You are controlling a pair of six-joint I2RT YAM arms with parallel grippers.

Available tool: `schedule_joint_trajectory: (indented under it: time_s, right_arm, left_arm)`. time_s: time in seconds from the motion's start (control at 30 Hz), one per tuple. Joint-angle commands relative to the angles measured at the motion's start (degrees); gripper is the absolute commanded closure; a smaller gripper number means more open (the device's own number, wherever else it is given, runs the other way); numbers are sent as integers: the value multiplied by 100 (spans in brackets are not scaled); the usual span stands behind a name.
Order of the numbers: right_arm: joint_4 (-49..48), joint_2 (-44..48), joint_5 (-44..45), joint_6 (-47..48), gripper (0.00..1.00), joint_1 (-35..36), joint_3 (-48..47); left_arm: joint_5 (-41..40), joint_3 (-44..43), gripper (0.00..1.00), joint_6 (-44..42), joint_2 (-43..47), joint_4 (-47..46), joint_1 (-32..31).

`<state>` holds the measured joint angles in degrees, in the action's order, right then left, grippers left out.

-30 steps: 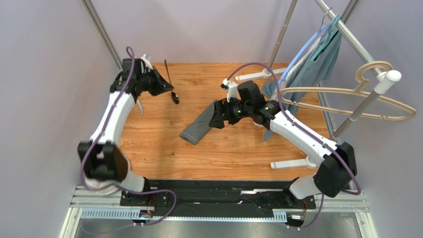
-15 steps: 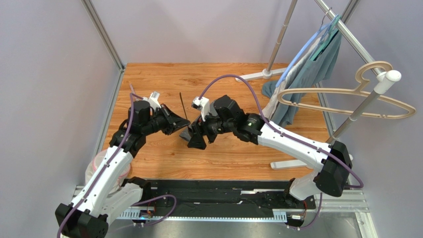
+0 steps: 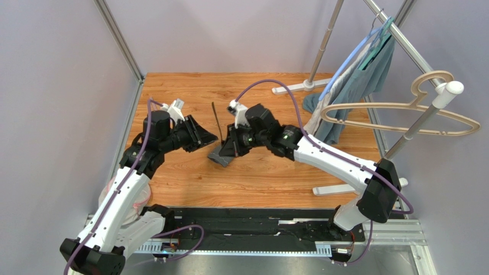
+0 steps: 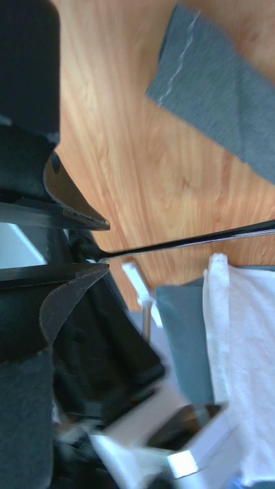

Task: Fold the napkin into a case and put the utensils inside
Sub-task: Pass from the left arm to the right, then pass from the right arm to the left

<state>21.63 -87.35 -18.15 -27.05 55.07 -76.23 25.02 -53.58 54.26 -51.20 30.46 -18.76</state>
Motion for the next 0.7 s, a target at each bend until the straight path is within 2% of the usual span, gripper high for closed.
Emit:
schedule_joint_trajectory:
  time_s: [0.0,0.07,0.13,0.17,0.2,0.23,0.3,0.33,0.43,0.53,0.67]
  right_arm:
    - [-106,543,-1196,-1766,100,-1021,160]
    - [-133,596,-2090,-2310,100,-1304,283]
    - [-228,736,-2524,-2637,100,-1612,345]
    - [-273,772,-2979,-2935,100,-1692,302]
    - [-282,790,-3210,-3051,100,-1771,267]
    - [-291,781,-3456,-3165,100,-1798,214]
    - [-299,807,-3958,-3542,100,-1859,135]
    - [-404,868,-4046,-3666,100,-1859,117]
    - [-737,904,-4372,-4220,100,-1851,117]
    - [-1263,974,-4565,-4913,100,-1851,222]
    - [-1530,1071,-4627,-5328,100,-1807,240]
  left_arm:
    - [-680,-583,63,-1978,459,418,-31]
    - [-892,-391,63,-2611,689,42,-31]
    - [-605,-66,62,-3399,1067,-468,-66]
    - [-481,370,61,-3639,1225,-1106,-92]
    - [-454,610,54,-3842,1627,-1460,-188]
    - [-445,864,48,-4288,1840,-2195,-250]
    - [-498,1507,29,-4703,2357,-2867,-469]
    - [-393,1648,27,-5201,2447,-3383,-531]
    - [-243,1711,23,-6142,2265,-3591,-839]
    - [-155,1719,23,-6908,1948,-4054,-1120]
    - [21,1650,23,-7561,1562,-4171,-1217]
